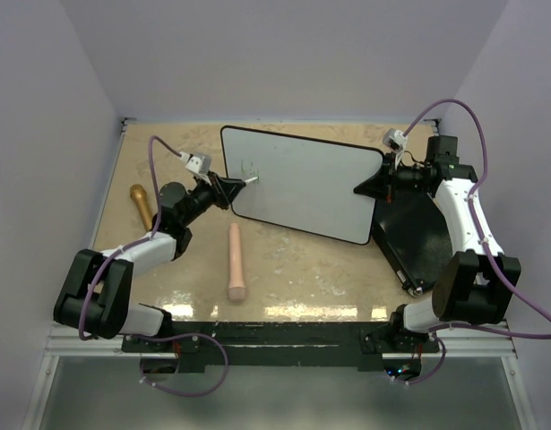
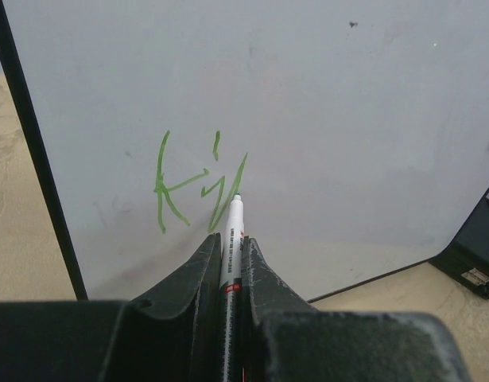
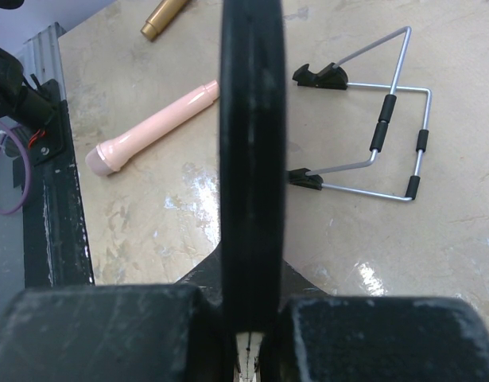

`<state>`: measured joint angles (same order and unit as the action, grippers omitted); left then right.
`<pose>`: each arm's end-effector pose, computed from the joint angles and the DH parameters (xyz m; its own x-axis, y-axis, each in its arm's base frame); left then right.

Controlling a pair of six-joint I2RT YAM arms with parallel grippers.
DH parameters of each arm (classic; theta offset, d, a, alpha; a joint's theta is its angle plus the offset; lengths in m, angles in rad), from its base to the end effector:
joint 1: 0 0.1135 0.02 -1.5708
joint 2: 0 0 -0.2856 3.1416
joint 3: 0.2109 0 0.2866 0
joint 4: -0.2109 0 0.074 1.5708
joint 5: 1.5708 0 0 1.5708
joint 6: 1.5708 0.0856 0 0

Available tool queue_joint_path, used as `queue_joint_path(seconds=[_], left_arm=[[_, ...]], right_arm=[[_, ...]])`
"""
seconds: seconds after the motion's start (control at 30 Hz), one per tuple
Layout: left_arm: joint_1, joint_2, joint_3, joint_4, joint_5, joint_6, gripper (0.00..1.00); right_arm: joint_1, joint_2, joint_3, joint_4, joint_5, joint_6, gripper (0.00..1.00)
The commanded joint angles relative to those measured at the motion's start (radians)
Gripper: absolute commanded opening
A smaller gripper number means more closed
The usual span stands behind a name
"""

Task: Write a sentence on the whiteboard
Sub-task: Write on the whiteboard at the center of the board.

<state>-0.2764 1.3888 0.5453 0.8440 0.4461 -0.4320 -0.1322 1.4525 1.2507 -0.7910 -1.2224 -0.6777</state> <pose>0.3273 -0.1312 0.2250 -0.2764 -0.3142 -0.9082 0.6007 0.6812 -0.4185 0.3370 0.0363 0.3133 -0.3558 -0.1686 -0.9192 -0.8821 0.3856 0.2707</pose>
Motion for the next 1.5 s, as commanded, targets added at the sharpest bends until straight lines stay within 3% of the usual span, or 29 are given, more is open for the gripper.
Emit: queue_joint_path(seconds=[0.0,0.6,1.47], left_arm=[[-0.001,-0.027,0.056,0.035,-0.026,-0.001,0.0],[-0.035,0.026,0.104,0.018,0.003,0.009,0.0],[-0.047,0.033,-0.005,-0.025,-0.03,0.035,0.0]], right_arm=[[0.009,-0.001,-0.002,-0.016,0.021,-0.036,0.0],[0.008,-0.003,0.0,-0.017,0.021,-0.037,0.0],[0.008,-0.001,0.001,-0.02,0.02,-0.04,0.0]])
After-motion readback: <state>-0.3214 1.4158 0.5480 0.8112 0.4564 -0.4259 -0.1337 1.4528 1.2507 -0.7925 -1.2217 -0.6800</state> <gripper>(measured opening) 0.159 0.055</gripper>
